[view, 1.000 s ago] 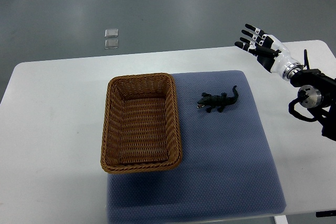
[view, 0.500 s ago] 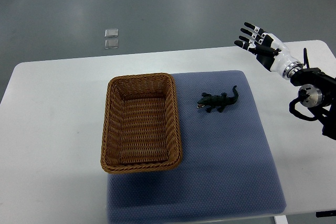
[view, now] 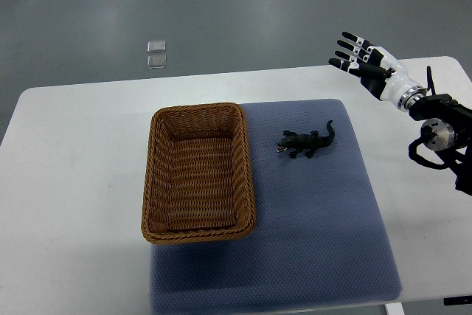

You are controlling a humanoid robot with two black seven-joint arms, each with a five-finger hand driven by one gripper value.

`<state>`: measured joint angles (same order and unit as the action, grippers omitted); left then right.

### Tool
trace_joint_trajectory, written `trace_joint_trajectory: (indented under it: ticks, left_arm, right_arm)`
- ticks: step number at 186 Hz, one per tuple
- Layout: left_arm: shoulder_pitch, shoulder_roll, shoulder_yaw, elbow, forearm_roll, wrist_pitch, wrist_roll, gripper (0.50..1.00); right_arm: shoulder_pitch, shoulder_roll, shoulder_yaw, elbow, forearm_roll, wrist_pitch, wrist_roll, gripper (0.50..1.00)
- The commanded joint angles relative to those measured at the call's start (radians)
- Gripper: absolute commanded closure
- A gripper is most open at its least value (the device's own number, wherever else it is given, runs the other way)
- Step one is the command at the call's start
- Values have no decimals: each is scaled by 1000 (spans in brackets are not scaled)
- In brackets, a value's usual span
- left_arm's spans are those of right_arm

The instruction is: Place crocodile in brown basket with right hand

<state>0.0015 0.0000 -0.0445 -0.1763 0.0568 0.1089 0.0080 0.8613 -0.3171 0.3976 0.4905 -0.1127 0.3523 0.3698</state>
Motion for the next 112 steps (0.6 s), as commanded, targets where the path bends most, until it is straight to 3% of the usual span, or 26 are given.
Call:
trace_joint_trajectory:
  ticks: [1, 38, 74, 112]
  left_arm:
    - [0, 0, 0, 0, 0, 0, 0, 500]
    - [0, 0, 2, 0, 0, 0, 0, 500]
    - [0, 0, 2, 0, 0, 0, 1, 500]
    - [0, 0, 2, 0, 0, 0, 0, 500]
  right_arm:
    - [15, 0, 1, 0, -79, 19, 4, 572]
    - [62, -3, -9, 8, -357, 37, 80, 572]
    - [123, -7, -14, 14, -597, 137, 141, 572]
    - [179, -5, -16, 31, -855, 191, 181, 572]
